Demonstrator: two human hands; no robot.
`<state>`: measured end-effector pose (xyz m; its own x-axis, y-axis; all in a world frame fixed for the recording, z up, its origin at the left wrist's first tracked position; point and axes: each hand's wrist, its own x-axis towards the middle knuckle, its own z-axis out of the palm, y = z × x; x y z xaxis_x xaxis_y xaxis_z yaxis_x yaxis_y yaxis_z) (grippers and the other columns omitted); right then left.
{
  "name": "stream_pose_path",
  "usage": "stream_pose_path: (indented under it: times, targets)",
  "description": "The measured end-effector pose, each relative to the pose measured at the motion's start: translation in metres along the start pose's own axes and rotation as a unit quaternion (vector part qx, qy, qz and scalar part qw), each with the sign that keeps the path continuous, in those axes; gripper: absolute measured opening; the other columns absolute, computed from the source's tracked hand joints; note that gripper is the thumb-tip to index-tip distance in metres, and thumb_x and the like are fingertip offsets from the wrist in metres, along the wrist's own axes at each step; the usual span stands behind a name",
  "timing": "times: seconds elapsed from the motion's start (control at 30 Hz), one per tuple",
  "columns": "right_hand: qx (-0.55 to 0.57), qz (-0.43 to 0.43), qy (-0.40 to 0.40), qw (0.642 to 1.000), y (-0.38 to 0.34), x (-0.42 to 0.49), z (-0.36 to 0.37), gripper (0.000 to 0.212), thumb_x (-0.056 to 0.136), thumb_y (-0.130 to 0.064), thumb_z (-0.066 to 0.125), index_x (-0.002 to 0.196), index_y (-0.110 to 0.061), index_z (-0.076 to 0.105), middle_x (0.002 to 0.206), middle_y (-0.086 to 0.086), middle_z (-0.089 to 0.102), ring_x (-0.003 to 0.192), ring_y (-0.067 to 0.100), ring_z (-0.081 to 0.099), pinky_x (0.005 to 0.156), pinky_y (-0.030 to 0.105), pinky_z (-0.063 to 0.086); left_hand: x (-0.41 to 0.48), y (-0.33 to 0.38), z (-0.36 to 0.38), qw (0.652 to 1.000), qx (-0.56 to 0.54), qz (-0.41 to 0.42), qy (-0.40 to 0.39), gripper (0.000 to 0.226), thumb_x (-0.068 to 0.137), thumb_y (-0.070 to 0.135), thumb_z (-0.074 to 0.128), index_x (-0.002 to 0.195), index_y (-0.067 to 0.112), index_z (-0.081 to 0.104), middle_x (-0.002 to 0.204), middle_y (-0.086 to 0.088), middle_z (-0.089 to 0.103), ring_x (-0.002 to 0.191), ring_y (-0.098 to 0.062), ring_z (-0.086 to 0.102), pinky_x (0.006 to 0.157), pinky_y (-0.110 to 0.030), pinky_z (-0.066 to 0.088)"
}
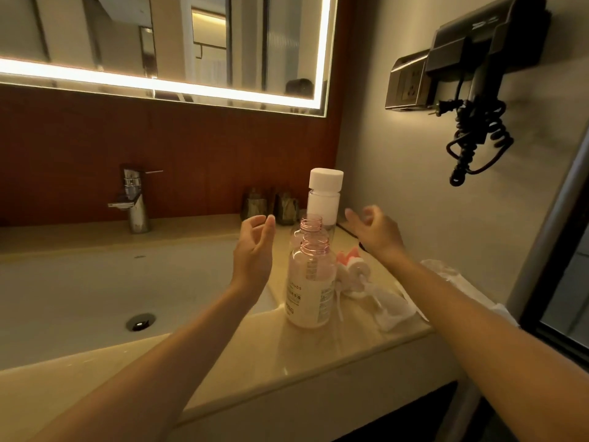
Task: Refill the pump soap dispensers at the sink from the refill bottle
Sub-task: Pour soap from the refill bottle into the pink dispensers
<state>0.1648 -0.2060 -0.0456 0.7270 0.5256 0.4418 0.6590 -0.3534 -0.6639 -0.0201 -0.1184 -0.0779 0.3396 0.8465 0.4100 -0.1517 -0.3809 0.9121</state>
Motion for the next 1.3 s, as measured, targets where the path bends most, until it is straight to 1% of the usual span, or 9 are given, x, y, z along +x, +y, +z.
stream_pose_path:
  times: [0.17,0.3,0.47,0.6,0.73,0.87,1.03,1.17,1.3]
  targets:
    - [0.069,-0.094,0.009,0.993,-0.057,0.031,-0.014,0.073,0.082,-0.055,0.056,0.138,-0.017,0.031,0.137,0.009,0.042,0.119,0.024,0.047,0.084,0.029,0.042,0.043,0.028,0.007,0.999,0.035,0.001,-0.012,0.039,0.093,0.036,0.051,0.125,0.014,0.047,0.106,0.004,0.054,0.098,-0.012,0.051,0.080,-0.024,0.040]
    - [0.031,-0.053,-0.084,0.995,-0.080,0.046,-0.006,0.099,0.071,-0.047,0.073,0.145,-0.022,0.012,0.147,0.012,0.023,0.129,0.031,0.036,0.096,0.039,0.042,0.070,0.045,0.011,1.000,0.022,-0.020,0.007,0.029,0.094,0.024,0.051,0.123,0.016,0.048,0.105,0.000,0.057,0.088,-0.010,0.054,0.070,-0.021,0.044]
    - [0.053,-0.006,-0.053,0.997,-0.071,0.044,0.032,0.120,0.066,-0.040,0.080,0.146,-0.023,-0.009,0.144,0.017,0.025,0.127,0.033,0.038,0.100,0.042,0.039,0.067,0.030,-0.003,0.999,0.005,-0.034,0.016,0.023,0.094,0.025,0.050,0.116,0.019,0.050,0.110,-0.003,0.060,0.101,-0.016,0.056,0.077,-0.027,0.042]
    - [0.075,0.012,-0.014,0.997,-0.059,0.050,0.050,0.113,0.065,-0.028,0.082,0.143,-0.020,0.002,0.129,0.015,0.042,0.115,0.032,0.048,0.096,0.044,0.045,0.062,0.016,-0.016,0.999,0.018,-0.027,0.008,0.022,0.094,0.023,0.052,0.115,0.019,0.051,0.106,-0.001,0.060,0.098,-0.015,0.056,0.069,-0.021,0.043]
    - [0.104,-0.005,-0.001,0.995,-0.054,0.054,0.055,0.094,0.060,-0.023,0.083,0.129,-0.020,0.019,0.114,0.011,0.052,0.101,0.029,0.057,0.082,0.048,0.053,0.059,0.008,-0.021,0.999,0.014,-0.033,0.008,0.014,0.094,0.024,0.053,0.107,0.023,0.050,0.106,-0.002,0.060,0.101,-0.016,0.057,0.071,-0.022,0.043]
    - [0.110,-0.014,0.011,0.994,-0.058,0.057,0.049,0.087,0.061,-0.022,0.083,0.126,-0.016,0.025,0.114,0.009,0.053,0.101,0.028,0.057,0.084,0.049,0.052,0.058,0.007,-0.026,0.999,0.007,-0.038,0.016,0.012,0.093,0.024,0.053,0.105,0.025,0.051,0.105,-0.001,0.061,0.099,-0.016,0.057,0.076,-0.026,0.043]
    - [0.113,-0.111,0.034,0.987,-0.100,0.066,0.025,0.088,0.066,-0.022,0.081,0.131,-0.014,0.023,0.121,0.010,0.048,0.107,0.026,0.054,0.086,0.048,0.052,0.062,0.019,-0.039,0.999,0.015,-0.005,0.031,0.015,0.093,0.022,0.054,0.108,0.022,0.051,0.100,0.002,0.059,0.088,-0.006,0.055,0.070,-0.019,0.044]
    - [0.113,-0.188,0.038,0.975,-0.150,0.052,0.008,0.085,0.072,-0.024,0.078,0.134,-0.011,0.021,0.124,0.010,0.046,0.105,0.018,0.050,0.088,0.036,0.049,0.062,0.032,-0.058,0.999,0.033,0.029,0.031,0.031,0.089,0.021,0.061,0.117,0.018,0.050,0.108,0.001,0.061,0.095,-0.009,0.057,0.079,-0.020,0.045]
    - [0.135,-0.198,-0.045,0.970,-0.184,0.015,0.016,0.084,0.070,-0.025,0.079,0.132,-0.011,0.023,0.125,0.010,0.046,0.111,0.020,0.050,0.089,0.035,0.048,0.052,0.039,-0.080,0.997,0.070,0.026,-0.015,0.061,0.080,0.028,0.071,0.131,0.019,0.040,0.120,0.005,0.051,0.111,-0.010,0.047,0.092,-0.027,0.041]
